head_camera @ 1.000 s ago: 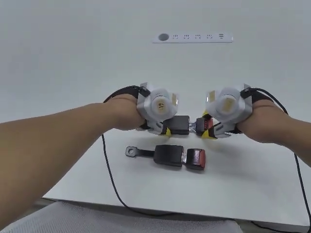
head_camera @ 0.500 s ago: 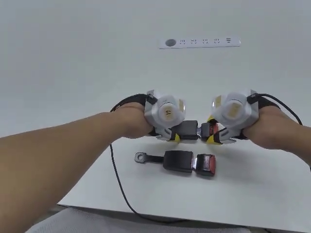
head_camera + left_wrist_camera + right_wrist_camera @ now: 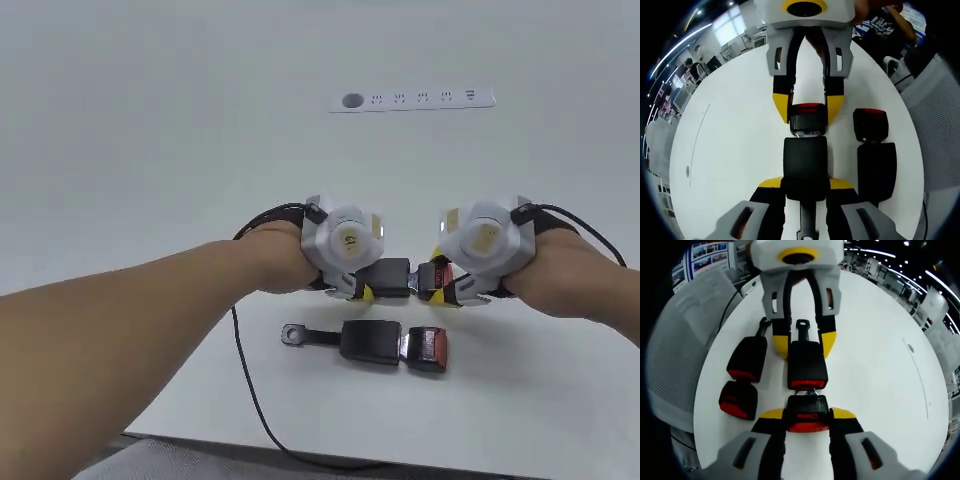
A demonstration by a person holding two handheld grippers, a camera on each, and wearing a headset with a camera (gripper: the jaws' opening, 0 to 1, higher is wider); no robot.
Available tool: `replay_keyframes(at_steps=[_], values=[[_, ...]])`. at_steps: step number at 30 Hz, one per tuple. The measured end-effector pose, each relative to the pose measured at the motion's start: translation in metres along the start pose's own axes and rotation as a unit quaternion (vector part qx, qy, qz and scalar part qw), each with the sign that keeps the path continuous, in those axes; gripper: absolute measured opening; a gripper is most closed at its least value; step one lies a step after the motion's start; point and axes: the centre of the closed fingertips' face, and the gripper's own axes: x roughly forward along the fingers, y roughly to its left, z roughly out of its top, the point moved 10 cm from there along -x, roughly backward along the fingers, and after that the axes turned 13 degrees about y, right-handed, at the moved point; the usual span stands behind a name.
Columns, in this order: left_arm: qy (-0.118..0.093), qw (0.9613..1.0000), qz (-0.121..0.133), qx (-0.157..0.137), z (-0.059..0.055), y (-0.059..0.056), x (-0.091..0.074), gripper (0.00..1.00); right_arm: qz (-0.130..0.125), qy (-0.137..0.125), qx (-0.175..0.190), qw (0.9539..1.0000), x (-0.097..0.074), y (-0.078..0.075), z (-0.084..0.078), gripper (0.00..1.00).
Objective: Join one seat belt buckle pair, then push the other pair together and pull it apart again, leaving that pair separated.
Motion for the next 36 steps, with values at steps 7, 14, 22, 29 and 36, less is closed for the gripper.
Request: replay_keyframes(at_steps=[7,14,22,29,36], values=[[-0.005,1.0000,-0.001,-0.004,-0.002,0.001,0.001,0.31,-0.001,0.002,0.002,1.0000,-0.005,0.002,-0.013,0.32],[-0.009,0.9999,-0.006,-0.003,-0.002,0.002,0.001,0.31,-0.007,-0.005,0.008,0.9999,-0.010,0.008,-0.013,0.33],[-0.006,1.0000,-0.004,-0.003,-0.002,0.001,0.001,0.31,-0.013,0.001,0.023,0.9996,-0.016,0.011,-0.035,0.33],[-0.002,1.0000,-0.004,0.000,-0.001,0.001,0.000,0.32,-0.014,0.004,0.029,0.9995,-0.025,0.012,-0.062,0.33],[0.003,1.0000,-0.001,0.001,0.001,0.001,0.000,0.32,-0.016,0.017,0.024,0.9994,-0.035,0.015,-0.089,0.34]])
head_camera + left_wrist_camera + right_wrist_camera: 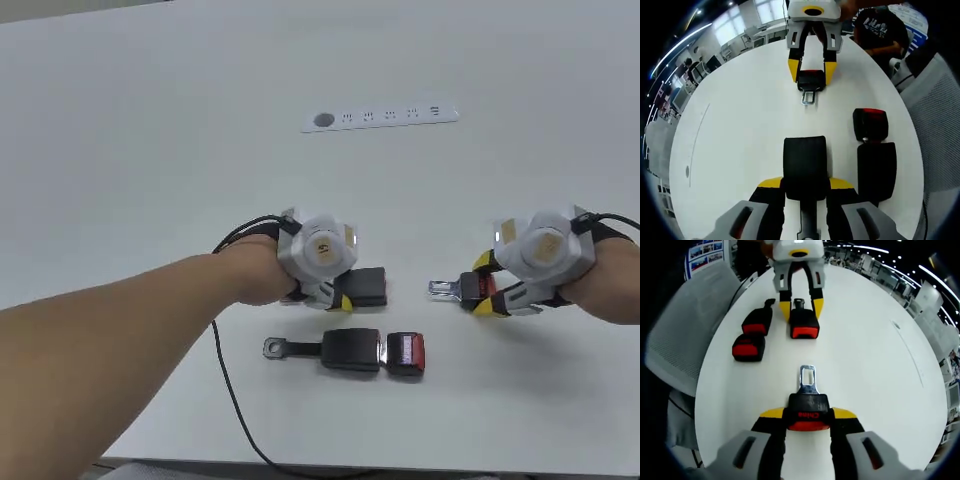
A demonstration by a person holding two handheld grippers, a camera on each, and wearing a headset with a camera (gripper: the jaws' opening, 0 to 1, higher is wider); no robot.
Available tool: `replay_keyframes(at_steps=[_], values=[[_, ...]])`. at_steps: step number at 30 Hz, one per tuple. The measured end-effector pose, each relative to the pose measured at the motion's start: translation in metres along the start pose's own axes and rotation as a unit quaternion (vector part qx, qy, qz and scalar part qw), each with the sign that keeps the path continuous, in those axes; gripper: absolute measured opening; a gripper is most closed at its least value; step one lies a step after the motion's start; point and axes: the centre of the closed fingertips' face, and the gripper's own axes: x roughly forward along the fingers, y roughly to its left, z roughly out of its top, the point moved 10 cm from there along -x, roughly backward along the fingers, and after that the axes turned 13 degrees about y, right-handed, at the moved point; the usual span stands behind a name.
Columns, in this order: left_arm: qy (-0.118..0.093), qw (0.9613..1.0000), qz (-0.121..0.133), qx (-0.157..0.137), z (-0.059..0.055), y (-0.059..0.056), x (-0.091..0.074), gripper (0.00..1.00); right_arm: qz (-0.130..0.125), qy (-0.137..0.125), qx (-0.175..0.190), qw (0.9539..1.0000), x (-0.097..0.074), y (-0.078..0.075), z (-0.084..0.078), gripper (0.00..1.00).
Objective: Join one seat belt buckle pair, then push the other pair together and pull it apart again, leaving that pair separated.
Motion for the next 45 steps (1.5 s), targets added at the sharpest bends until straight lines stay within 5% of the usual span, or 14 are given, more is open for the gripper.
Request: replay_keyframes(at_steps=[8,16,21,22,27,33,37,40,45], values=[[0.014,0.9999,0.005,-0.005,0.004,-0.001,0.000,0.32,-0.007,0.026,-0.001,0.9996,-0.010,0.000,-0.030,0.35],[0.033,0.9991,0.023,-0.012,0.008,-0.005,-0.002,0.32,-0.013,0.050,-0.003,0.9987,-0.012,0.002,-0.027,0.36],[0.070,0.9933,0.074,0.055,0.015,-0.007,-0.006,0.37,-0.028,0.062,-0.001,0.9977,-0.013,0.004,-0.025,0.37],[0.071,0.9937,0.073,0.044,0.012,-0.009,-0.007,0.38,-0.035,0.063,-0.007,0.9973,-0.013,0.005,-0.024,0.37],[0.032,0.9953,0.092,-0.005,0.008,-0.011,-0.022,0.44,-0.076,0.065,0.004,0.9950,-0.015,0.002,-0.028,0.47],[-0.043,0.9882,0.125,-0.078,0.007,-0.032,-0.059,0.49,-0.082,0.026,0.059,0.9945,-0.023,0.020,-0.034,0.56],[-0.068,0.9835,0.120,-0.118,-0.010,-0.054,-0.070,0.54,-0.087,0.000,0.072,0.9936,-0.030,0.040,-0.035,0.60],[-0.071,0.9789,0.134,-0.137,-0.028,-0.070,-0.074,0.67,-0.097,-0.017,0.088,0.9913,-0.033,0.053,-0.033,0.65],[-0.078,0.9743,0.131,-0.167,-0.062,-0.097,-0.079,0.70,-0.097,-0.067,0.127,0.9848,-0.040,0.076,-0.028,0.75]])
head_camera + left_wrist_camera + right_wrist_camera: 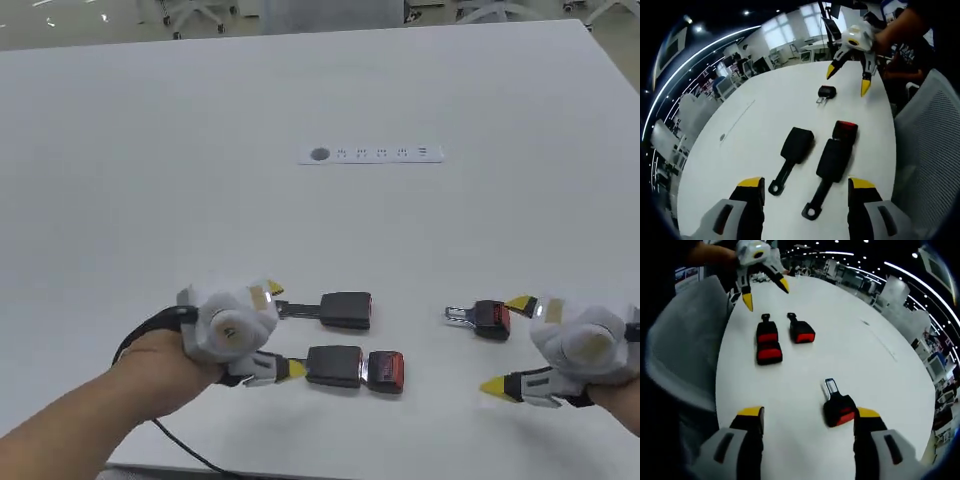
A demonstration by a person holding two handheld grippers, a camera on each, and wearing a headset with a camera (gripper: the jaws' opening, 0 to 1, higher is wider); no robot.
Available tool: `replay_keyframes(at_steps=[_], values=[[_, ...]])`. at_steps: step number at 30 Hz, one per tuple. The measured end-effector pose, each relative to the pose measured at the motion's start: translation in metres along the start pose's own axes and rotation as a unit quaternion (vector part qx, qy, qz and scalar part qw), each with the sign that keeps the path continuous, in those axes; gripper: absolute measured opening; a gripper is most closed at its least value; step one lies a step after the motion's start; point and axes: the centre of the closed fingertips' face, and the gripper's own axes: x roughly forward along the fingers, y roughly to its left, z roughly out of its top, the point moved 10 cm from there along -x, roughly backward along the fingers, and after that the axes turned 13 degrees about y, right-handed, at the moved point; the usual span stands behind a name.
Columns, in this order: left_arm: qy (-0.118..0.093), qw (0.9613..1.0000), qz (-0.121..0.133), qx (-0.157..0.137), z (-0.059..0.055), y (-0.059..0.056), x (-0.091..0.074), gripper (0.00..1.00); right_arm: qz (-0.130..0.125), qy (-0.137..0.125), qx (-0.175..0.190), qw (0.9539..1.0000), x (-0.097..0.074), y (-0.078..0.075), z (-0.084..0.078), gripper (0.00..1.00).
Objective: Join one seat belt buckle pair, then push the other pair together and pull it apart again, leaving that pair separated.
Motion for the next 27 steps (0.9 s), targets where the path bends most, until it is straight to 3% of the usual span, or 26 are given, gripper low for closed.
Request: replay_keyframes(at_steps=[1,6,11,13,18,23,27], values=[[0.000,0.9999,0.002,-0.015,-0.009,-0.001,-0.003,0.70,-0.002,-0.008,0.010,0.9999,-0.003,0.003,-0.001,0.77],[-0.016,0.9977,0.007,-0.066,-0.030,-0.005,-0.013,0.75,-0.005,-0.029,0.052,0.9982,-0.013,0.011,-0.005,0.87],[-0.022,0.9947,0.003,-0.100,-0.052,-0.008,-0.024,0.89,0.000,-0.038,0.075,0.9964,-0.022,0.016,-0.012,0.95],[-0.037,0.9921,0.005,-0.120,-0.059,-0.008,-0.031,0.92,0.001,-0.044,0.094,0.9946,-0.025,0.016,-0.017,0.98],[-0.054,0.9884,-0.003,-0.141,-0.068,-0.012,-0.040,1.00,-0.008,-0.053,0.107,0.9928,-0.027,0.012,-0.028,1.00],[-0.042,0.9883,0.007,-0.147,-0.075,-0.011,-0.039,1.00,0.006,-0.051,0.109,0.9927,-0.027,0.014,-0.031,1.00],[-0.044,0.9870,0.002,-0.154,-0.073,-0.012,-0.037,1.00,0.006,-0.054,0.110,0.9924,-0.029,0.016,-0.027,1.00]])
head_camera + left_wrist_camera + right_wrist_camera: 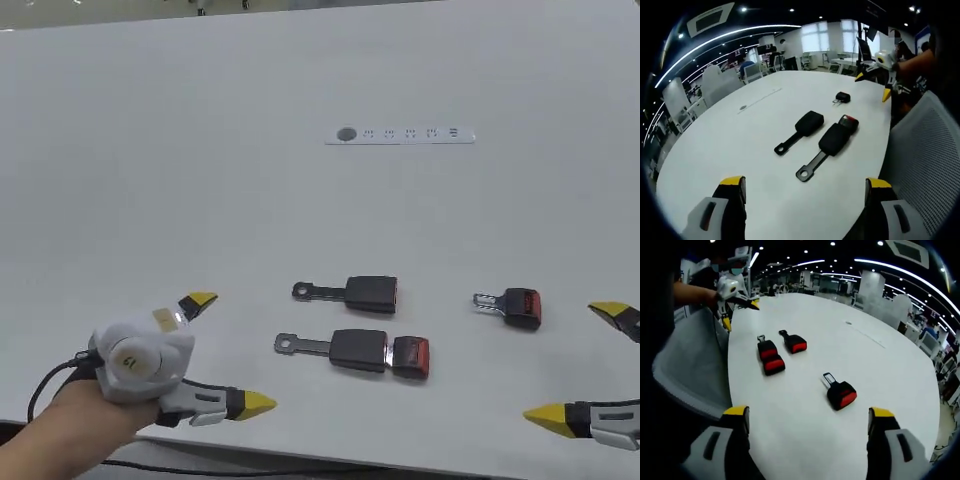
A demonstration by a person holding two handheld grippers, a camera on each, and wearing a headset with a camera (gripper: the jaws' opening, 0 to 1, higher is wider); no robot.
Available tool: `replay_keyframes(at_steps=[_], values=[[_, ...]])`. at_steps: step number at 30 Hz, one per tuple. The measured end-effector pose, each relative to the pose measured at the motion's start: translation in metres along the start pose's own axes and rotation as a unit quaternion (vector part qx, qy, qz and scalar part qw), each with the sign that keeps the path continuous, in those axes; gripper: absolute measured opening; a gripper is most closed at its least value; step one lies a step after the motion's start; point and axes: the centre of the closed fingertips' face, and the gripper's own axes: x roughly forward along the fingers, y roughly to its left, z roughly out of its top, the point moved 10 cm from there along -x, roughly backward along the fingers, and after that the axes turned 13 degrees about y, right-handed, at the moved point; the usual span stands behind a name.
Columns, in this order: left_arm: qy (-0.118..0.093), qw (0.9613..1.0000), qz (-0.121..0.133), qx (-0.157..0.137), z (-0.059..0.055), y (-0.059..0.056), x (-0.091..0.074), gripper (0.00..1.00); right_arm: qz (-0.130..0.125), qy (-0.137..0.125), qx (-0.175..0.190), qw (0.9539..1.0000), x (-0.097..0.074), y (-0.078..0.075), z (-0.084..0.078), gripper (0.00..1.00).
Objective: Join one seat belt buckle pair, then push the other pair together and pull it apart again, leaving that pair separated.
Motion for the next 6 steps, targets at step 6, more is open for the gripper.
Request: replay_keyframes(at_steps=[6], values=[[0.006,0.9999,-0.011,0.004,0.0016,-0.0061,0.0031,1.00,-0.004,-0.007,0.022,0.9997,-0.0025,0.0048,0.0072,1.00]])
